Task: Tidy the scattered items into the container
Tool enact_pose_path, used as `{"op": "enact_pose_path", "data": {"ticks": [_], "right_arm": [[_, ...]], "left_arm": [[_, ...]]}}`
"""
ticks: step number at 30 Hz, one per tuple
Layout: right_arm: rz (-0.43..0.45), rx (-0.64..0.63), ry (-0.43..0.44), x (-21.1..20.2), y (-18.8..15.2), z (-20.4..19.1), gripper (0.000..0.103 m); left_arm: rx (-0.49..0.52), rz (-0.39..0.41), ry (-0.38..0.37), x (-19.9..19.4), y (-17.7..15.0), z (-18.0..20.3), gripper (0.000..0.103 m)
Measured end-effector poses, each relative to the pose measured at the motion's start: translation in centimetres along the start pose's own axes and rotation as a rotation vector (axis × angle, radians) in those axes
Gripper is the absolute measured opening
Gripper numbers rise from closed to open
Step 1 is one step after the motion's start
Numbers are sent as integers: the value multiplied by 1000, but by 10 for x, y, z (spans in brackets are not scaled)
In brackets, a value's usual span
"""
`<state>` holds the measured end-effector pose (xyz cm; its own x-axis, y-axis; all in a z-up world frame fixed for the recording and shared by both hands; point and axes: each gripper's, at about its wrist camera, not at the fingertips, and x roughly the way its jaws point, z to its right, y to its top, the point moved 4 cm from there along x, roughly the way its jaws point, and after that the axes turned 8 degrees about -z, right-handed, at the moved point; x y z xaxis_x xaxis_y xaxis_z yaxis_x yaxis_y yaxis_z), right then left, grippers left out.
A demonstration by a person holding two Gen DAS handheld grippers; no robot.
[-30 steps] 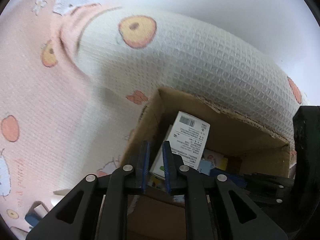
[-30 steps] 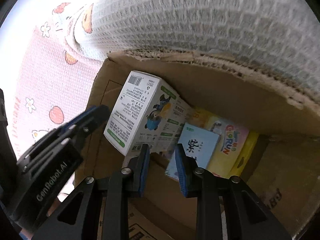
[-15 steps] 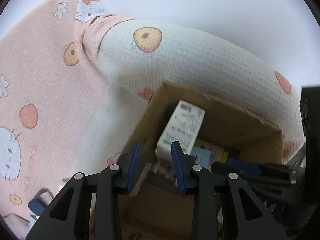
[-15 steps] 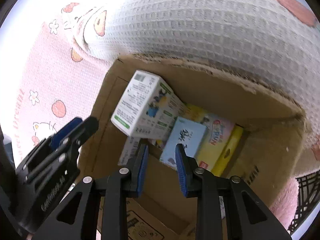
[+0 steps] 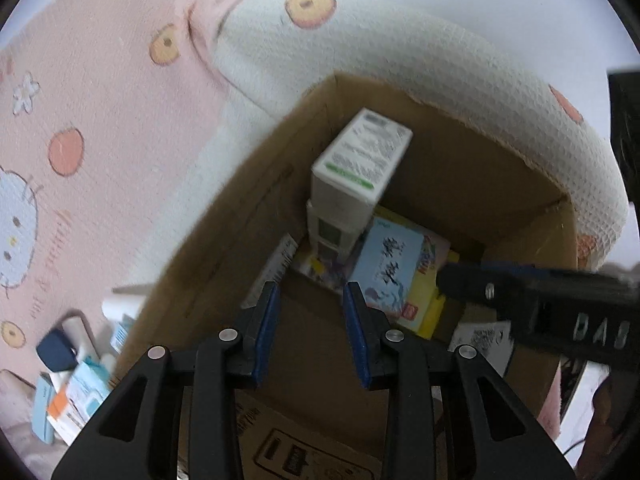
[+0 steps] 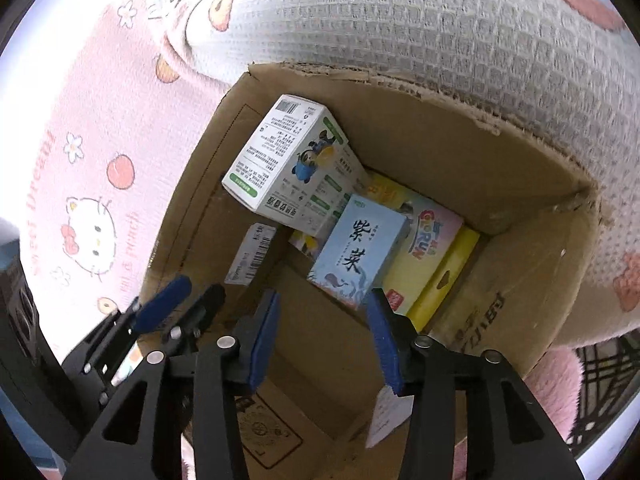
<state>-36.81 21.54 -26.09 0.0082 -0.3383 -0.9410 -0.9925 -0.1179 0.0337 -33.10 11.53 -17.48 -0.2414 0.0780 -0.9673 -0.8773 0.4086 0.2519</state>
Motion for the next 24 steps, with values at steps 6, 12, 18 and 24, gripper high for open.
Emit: {"op": "enact_pose_path", "data": {"ticks": [6, 12, 18, 24], "right_arm": [[-47, 9, -76, 16, 11, 9, 25], [-133, 26, -131, 39, 20, 12, 25], [-179, 63, -192, 63, 31, 14, 25], [-214, 111, -266, 86, 41, 22, 25]], "left_arm": [[-186, -170, -125, 31, -11, 0, 16], [-344, -252, -164, 62, -14, -4, 15], [-475, -356, -284, 94, -14, -7, 15], [-605, -357, -329, 114, -16, -13, 15]]}}
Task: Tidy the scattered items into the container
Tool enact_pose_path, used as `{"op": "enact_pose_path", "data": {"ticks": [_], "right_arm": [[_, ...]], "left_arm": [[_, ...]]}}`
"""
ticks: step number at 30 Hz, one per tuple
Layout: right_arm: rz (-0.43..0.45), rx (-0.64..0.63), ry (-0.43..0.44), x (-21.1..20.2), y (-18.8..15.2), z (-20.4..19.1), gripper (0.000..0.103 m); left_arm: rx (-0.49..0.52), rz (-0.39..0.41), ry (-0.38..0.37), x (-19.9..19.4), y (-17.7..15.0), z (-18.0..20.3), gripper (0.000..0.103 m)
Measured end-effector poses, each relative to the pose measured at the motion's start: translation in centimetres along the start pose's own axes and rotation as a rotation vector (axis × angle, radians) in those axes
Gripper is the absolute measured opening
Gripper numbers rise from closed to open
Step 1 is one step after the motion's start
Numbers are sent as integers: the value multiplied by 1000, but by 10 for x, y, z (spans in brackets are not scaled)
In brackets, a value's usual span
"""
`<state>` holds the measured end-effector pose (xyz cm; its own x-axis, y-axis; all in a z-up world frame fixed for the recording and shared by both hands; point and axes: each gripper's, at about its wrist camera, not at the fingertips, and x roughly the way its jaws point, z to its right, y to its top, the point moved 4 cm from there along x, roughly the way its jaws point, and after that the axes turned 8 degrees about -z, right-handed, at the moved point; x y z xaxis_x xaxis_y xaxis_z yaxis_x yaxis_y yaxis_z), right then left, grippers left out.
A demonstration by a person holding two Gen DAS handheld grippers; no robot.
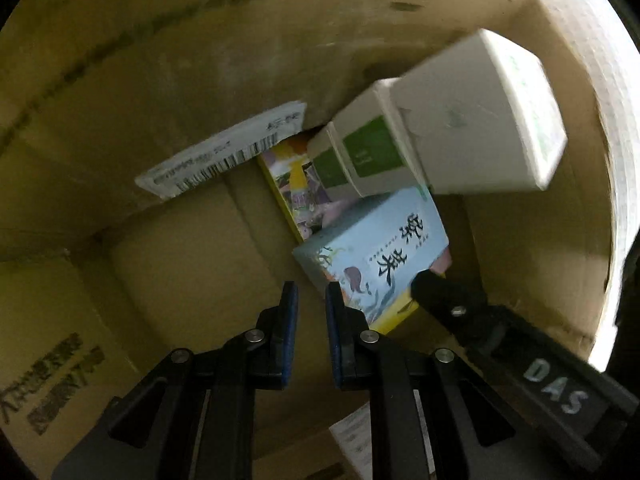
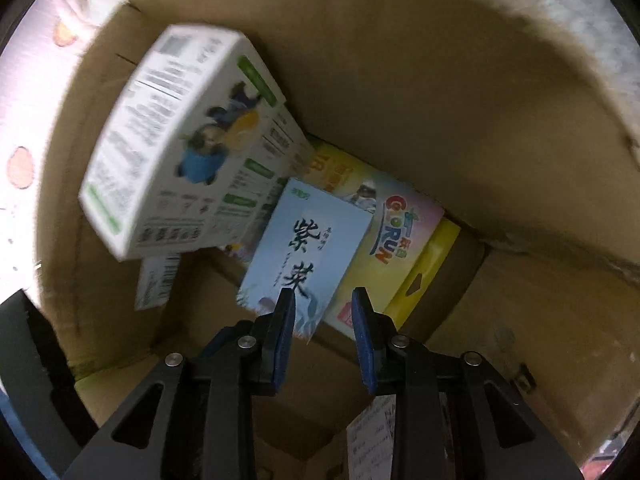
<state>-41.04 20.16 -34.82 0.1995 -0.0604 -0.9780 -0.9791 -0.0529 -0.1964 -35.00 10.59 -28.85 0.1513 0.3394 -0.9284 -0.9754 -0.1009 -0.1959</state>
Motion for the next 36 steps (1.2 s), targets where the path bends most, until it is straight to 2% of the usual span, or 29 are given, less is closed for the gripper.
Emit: {"op": "enact_pose_path", "data": {"ticks": [6, 10, 15, 17, 20, 21, 26, 28, 32, 36], "right_arm": [[-32, 13, -8, 15, 9, -1, 26], [3, 19, 34, 14, 12, -2, 26], [28, -4, 56, 7, 8, 1, 26], [37, 2, 33, -2, 6, 6, 26], [48, -11, -83, -14, 5, 11, 26], [39, -44, -133, -14, 5, 10, 26], [-1, -78, -232, 0, 5, 15, 21], [-10, -54, -230, 8, 5, 21, 21], [-19, -3, -171, 15, 7, 25, 21], [-7, -11, -171, 16, 13, 22, 21]], "left_arm": [[6, -7, -38, 8, 6, 0, 15], [-10, 5, -92, 9, 9, -2, 12], [0, 34, -103, 11, 10, -3, 11], [0, 32, -123, 12, 11, 0, 11], [7, 43, -137, 12, 12, 3, 11], [13, 59, -136, 10, 12, 3, 12], [29, 78, -129, 10, 13, 2, 12], [27, 78, -166, 8, 13, 4, 12], [26, 73, -154, 10, 14, 4, 12], [13, 83, -170, 8, 14, 3, 8]]}}
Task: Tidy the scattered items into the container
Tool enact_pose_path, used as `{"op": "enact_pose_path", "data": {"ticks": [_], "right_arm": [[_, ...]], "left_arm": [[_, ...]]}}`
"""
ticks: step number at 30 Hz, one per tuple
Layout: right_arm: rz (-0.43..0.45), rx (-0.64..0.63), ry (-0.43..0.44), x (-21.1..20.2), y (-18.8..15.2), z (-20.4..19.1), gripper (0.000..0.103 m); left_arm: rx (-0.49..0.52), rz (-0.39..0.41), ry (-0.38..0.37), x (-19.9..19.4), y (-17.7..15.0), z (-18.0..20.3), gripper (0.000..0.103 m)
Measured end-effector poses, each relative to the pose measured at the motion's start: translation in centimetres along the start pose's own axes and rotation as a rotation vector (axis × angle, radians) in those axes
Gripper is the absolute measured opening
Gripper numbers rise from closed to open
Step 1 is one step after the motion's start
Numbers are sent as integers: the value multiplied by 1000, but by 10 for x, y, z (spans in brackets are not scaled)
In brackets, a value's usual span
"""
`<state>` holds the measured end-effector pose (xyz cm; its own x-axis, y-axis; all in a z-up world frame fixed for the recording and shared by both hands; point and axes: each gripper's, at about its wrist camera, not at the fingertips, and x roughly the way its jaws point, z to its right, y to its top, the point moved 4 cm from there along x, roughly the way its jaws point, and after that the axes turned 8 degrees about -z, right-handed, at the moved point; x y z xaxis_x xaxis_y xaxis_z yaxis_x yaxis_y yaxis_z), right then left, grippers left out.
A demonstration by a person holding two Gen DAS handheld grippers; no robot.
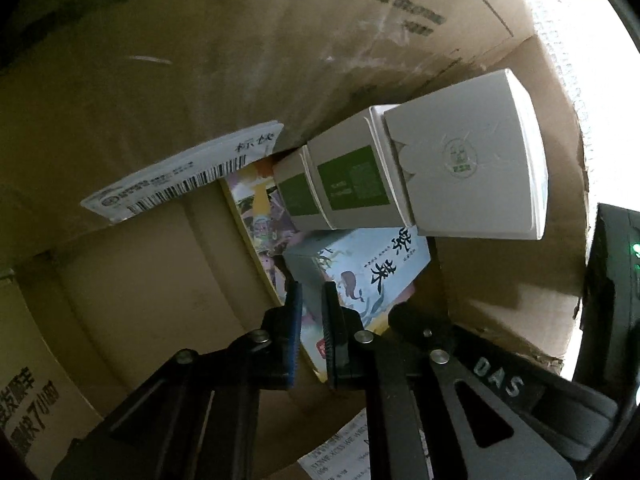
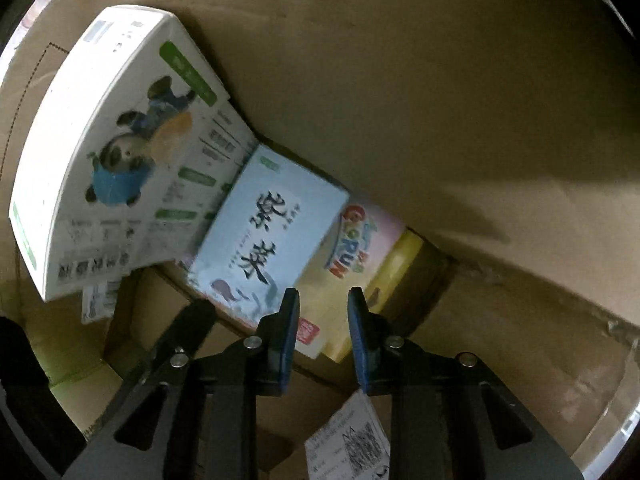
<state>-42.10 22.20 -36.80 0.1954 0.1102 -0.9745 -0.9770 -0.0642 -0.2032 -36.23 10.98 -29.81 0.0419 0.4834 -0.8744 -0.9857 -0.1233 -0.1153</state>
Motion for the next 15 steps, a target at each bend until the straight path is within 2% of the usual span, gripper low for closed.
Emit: {"op": "enact_pose_path", "data": {"ticks": [4, 6, 12, 15], "right_arm": [[59, -40, -19, 3, 4, -9, 21], [82, -66, 14, 2, 7, -14, 21], [70, -84, 6, 2, 11, -11, 21], [83, -89, 88, -8, 6, -4, 21]], "left_arm": [[-5, 22, 31, -2, -1, -2, 7], [-4, 19, 30, -2, 0, -2, 7], [8, 2, 38, 2, 2, 1, 7], [15, -21, 44, 7, 3, 4, 6]]}}
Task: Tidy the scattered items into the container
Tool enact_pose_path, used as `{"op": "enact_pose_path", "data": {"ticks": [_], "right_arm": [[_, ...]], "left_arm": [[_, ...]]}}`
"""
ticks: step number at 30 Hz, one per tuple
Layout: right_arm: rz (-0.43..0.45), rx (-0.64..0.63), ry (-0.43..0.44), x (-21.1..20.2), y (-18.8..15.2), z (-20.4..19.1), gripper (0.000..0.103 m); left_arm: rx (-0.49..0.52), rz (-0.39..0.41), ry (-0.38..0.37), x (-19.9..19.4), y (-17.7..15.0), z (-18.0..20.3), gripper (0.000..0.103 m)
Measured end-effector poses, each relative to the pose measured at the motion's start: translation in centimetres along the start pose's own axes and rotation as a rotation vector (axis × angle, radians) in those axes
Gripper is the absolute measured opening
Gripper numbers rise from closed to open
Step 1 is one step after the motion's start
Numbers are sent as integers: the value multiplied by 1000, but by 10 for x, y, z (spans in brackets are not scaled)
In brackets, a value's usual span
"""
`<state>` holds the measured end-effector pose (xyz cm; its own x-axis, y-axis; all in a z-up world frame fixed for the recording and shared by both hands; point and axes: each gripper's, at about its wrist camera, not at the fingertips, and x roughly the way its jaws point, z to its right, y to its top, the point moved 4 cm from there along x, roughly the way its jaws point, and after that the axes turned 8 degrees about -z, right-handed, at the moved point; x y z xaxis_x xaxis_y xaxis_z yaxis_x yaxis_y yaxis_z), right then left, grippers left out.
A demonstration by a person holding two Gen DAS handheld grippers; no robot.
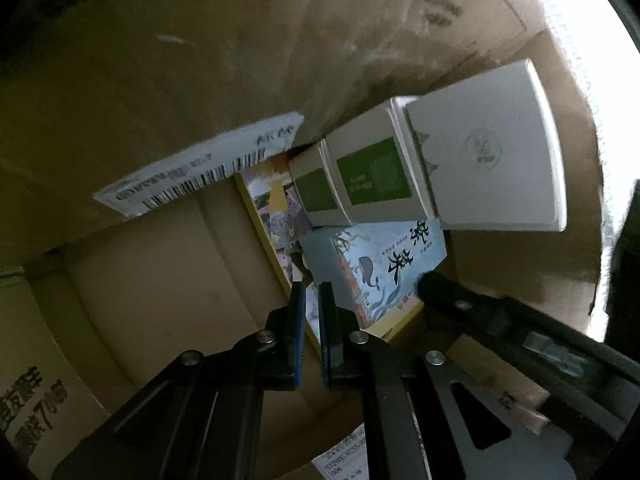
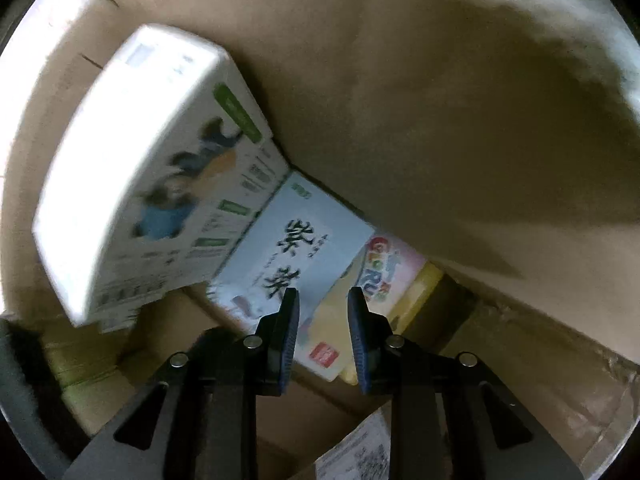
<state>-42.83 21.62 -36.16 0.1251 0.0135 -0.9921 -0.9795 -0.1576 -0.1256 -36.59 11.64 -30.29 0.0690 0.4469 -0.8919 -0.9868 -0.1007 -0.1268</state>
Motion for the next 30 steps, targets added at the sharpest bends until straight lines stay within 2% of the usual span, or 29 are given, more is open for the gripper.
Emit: {"op": "enact_pose_path", "data": {"ticks": [5, 11, 15, 18, 20, 21, 25, 26, 28, 30], "right_arm": [[46, -38, -8, -29, -3, 5, 21], [88, -54, 0, -49, -8, 12, 21], [91, -72, 14, -51, -13, 14, 21], [93, -63, 20, -49, -18, 19, 21], [92, -58, 52, -47, -31, 16, 21], [94, -57, 69, -48, -23, 11, 21], [122, -68, 115, -55, -34, 4, 21], [125, -72, 130, -58, -41, 3, 21], [142, -80, 153, -66, -55, -12, 21], [156, -87, 168, -81, -73, -11, 21]], "left_arm": [[53, -52, -20, 9, 3, 15, 5], [81, -10, -21, 2, 11, 28, 5], [102, 32, 65, -8, 9, 30, 5], [102, 31, 58, -18, 6, 32, 5], [112, 48, 86, -27, 5, 35, 9], [128, 64, 103, -32, 4, 38, 14], [206, 115, 182, -49, -4, 52, 37], [229, 132, 201, -53, -7, 55, 38], [278, 175, 253, -64, -15, 62, 49], [318, 220, 292, -74, -22, 68, 52]]}}
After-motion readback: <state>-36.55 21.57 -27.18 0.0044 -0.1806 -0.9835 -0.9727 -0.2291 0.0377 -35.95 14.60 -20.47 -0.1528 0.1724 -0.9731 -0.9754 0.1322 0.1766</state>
